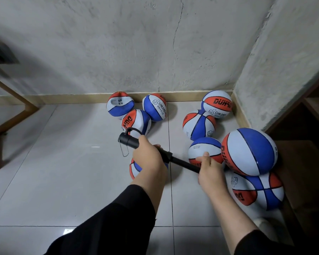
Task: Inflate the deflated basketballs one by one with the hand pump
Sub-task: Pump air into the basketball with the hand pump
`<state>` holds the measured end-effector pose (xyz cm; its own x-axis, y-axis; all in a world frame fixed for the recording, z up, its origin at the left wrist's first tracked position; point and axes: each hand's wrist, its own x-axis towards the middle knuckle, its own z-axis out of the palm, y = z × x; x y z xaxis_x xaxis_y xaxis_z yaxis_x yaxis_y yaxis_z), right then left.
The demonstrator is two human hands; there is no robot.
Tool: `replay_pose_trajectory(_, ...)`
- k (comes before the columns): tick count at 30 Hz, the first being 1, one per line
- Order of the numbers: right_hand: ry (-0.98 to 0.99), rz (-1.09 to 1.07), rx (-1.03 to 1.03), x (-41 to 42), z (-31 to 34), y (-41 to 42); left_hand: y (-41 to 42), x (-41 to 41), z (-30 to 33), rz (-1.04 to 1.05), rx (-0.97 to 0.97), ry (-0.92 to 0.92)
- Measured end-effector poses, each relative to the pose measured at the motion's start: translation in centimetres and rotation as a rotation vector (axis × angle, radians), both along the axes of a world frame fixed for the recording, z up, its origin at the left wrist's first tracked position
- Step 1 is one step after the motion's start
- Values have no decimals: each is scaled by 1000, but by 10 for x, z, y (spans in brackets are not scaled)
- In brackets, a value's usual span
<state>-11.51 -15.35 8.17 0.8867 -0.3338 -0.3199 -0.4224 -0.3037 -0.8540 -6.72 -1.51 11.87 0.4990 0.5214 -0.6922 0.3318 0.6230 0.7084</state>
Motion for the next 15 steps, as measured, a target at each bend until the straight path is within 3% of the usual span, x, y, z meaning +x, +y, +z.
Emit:
replay_pose_trajectory(4, 17, 46, 65, 5, 8, 20, -22, -9, 8, 11, -26, 12)
replay_pose_trajectory(8, -12, 112, -25, 11, 19, 30, -30, -15, 11, 14, -31, -9)
replay_pose_trajectory(15, -10, 8, 101, 20, 15, 7, -3, 0, 17, -9, -36, -7)
